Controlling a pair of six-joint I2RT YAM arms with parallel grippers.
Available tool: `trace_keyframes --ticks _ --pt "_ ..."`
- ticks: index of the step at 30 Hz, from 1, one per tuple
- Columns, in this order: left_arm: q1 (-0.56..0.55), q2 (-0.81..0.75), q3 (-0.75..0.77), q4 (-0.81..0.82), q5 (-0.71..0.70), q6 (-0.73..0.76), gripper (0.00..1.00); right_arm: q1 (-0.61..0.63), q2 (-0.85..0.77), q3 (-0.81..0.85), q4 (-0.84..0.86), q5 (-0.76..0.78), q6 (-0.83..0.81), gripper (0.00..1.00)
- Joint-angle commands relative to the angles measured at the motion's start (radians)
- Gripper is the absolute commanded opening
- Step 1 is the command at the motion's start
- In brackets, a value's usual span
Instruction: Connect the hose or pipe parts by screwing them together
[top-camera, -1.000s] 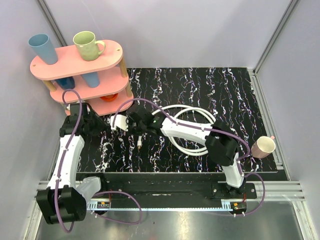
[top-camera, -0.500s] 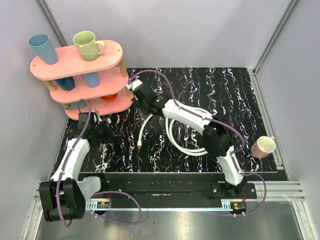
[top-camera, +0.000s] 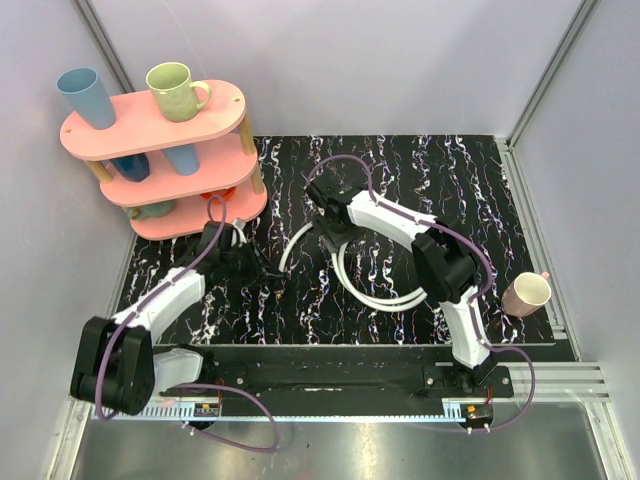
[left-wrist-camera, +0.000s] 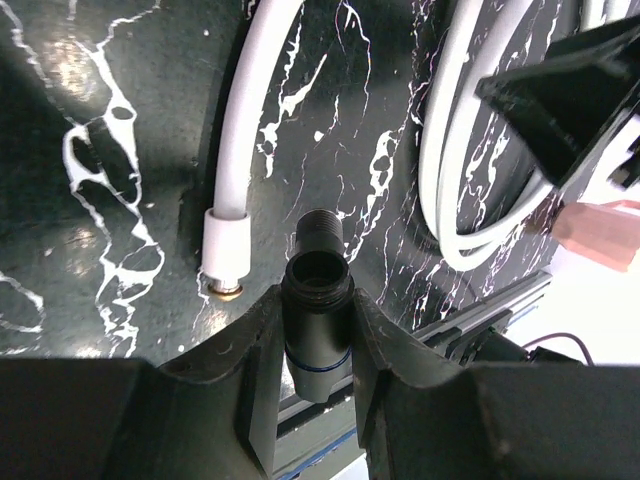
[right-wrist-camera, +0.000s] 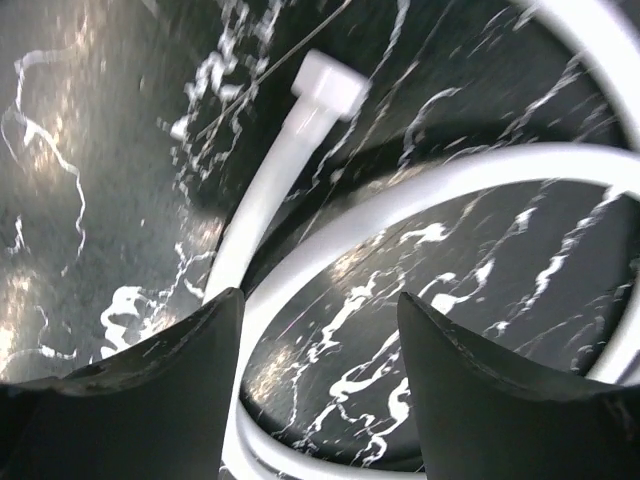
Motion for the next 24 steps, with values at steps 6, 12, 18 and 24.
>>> trace_keyframes --ticks 6,12,18,24 --pt "-0.119 0.16 0.019 0.201 -0.094 -0.097 0.0 0.024 -0.076 -0.136 0.114 -0.184 0.042 0.65" --pt "-0.119 0.2 -0.004 0.173 -0.215 -0.084 0.0 0.045 -0.08 -0.211 0.122 -0.08 -0.156 0.5" --pt "-0.119 0.214 0.026 0.084 -0.34 -0.052 0.0 0.037 -0.227 -0.376 0.157 -0.115 -0.487 0.21" --pt "-0.119 0.212 0.029 0.074 -0.368 -0.045 0.0 0.005 -0.412 -0.496 0.225 -0.095 -0.673 0.08"
